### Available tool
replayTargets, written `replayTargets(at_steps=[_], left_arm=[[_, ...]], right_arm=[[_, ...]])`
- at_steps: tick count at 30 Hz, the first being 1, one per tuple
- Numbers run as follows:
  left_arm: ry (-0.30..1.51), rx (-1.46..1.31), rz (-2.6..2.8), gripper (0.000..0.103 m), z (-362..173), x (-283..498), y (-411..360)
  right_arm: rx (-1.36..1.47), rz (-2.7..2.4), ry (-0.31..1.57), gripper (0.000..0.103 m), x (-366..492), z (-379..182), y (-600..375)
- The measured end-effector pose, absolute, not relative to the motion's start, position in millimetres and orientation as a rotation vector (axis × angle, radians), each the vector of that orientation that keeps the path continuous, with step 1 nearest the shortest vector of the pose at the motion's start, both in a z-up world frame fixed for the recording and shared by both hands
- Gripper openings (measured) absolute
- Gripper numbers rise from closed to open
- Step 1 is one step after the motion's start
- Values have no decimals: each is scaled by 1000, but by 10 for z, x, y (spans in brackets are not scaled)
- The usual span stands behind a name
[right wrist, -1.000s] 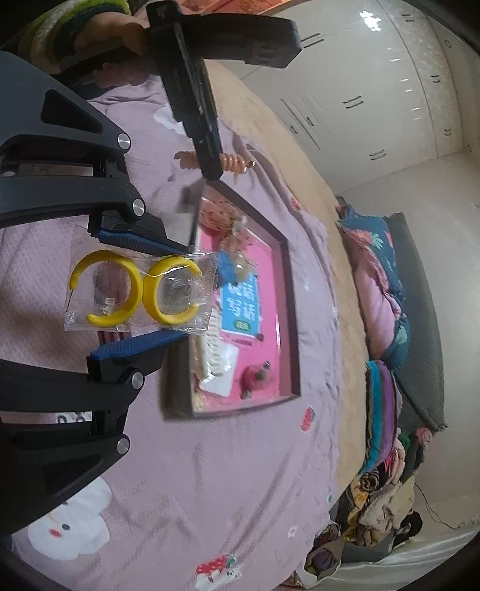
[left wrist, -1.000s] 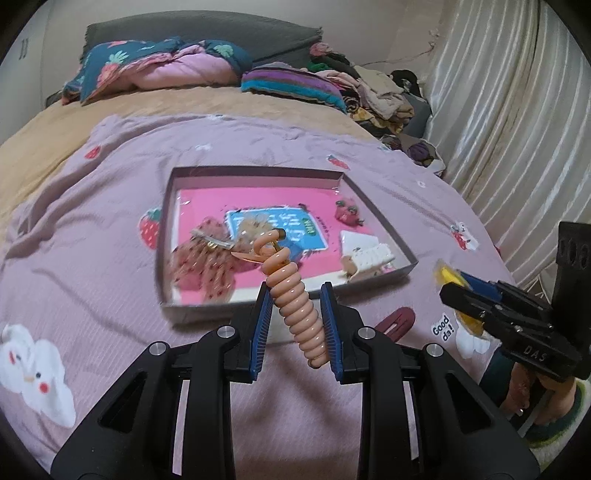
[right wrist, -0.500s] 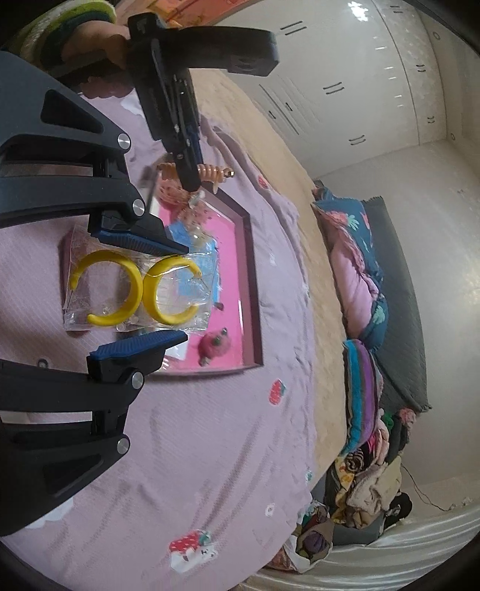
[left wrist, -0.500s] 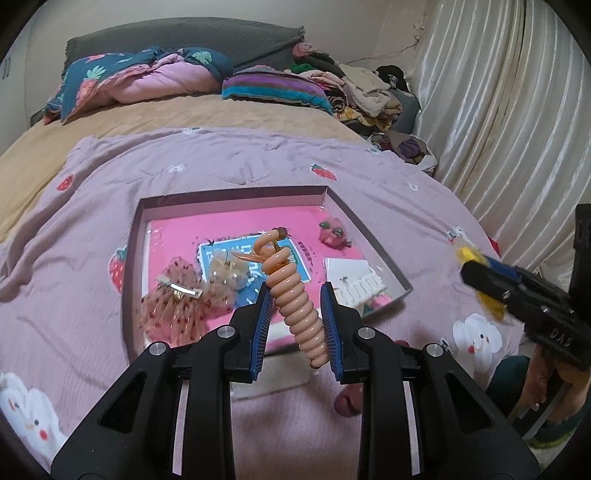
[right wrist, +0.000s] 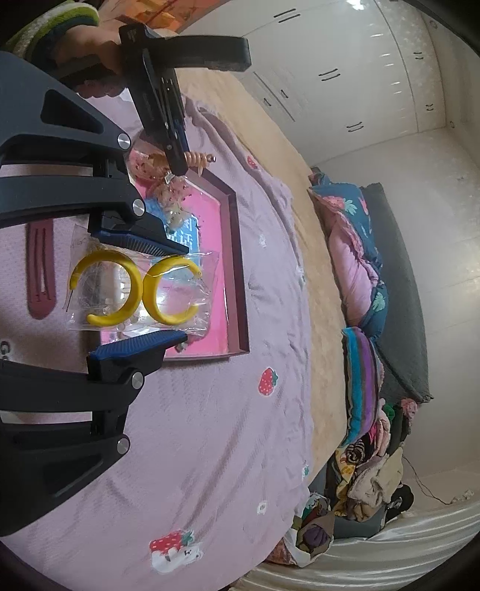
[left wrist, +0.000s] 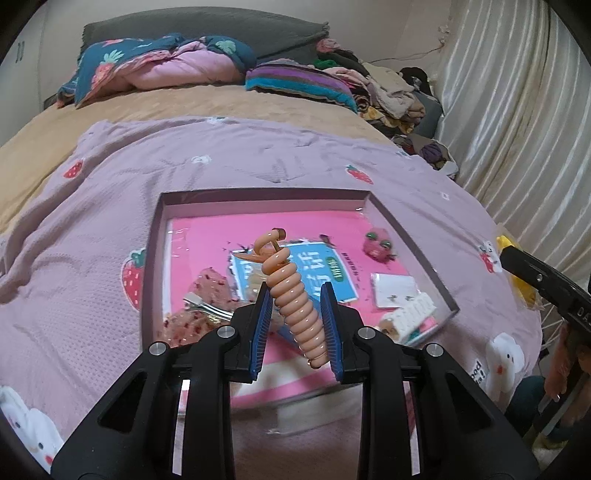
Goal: Organize jewelry
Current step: 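Carry the spiral hair tie into the box with the left tool while the right carries the earring bag, then open the left tool to release the hair tie while the right releases the earring bag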
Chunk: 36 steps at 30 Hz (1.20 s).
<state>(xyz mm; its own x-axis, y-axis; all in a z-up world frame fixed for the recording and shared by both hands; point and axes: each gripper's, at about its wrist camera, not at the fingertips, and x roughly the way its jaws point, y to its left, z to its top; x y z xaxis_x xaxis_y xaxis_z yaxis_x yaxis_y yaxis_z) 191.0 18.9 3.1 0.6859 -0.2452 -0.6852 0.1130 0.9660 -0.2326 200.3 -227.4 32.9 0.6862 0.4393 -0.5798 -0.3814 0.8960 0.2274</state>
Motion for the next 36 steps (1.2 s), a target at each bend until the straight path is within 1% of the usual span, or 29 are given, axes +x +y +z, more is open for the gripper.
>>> replayTargets(at_steps=[4,10,14,17,19,20,21,23,24,25,26,27,29,30,33,34,36], left_arm=[[814,-187,-191,19,-64,1984,256],[855,-194,-180,19,-234,2043,295],[872,-194,-176,19,-302,2054,303],[875,-198,-175,19,-315,2056,310],[874,-196,-173,19,-307,2055,305],[874,-198,-173,19,-303,2050,309],[872,-200,-173,19,-294,2042,313],[865,-202,-171,19,-271,2021,321],[861,-205,-171,20,-255,2009,328],[853,-211,-172,22,-221,1985,338],[842,-215,-173,27,-177,1954,349],[832,-216,-173,32,-136,1922,356],[799,-217,-164,50,-16,1839,373],[784,-218,-161,53,39,1798,385],[743,-221,-147,67,189,1693,410],[729,-218,-139,76,243,1647,412],[703,-215,-123,83,328,1571,406]], right_arm=[[63,454,697,39,2194,229,-2127],[11,423,777,39,2552,-103,-1874],[3,414,809,40,2636,-269,-1792],[9,414,807,44,2623,-313,-1791],[11,413,800,50,2598,-308,-1810],[8,408,794,55,2581,-290,-1830],[9,407,784,59,2555,-265,-1849],[20,408,764,62,2497,-200,-1892],[22,407,753,66,2467,-163,-1910],[26,405,738,69,2426,-114,-1938],[36,400,719,75,2370,-54,-1977],[47,398,699,79,2318,5,-2015],[64,400,663,82,2220,126,-2086],[69,397,645,86,2168,185,-2120],[84,395,606,93,2025,339,-2223],[89,396,593,94,1966,396,-2258],[91,401,576,96,1875,470,-2302]])
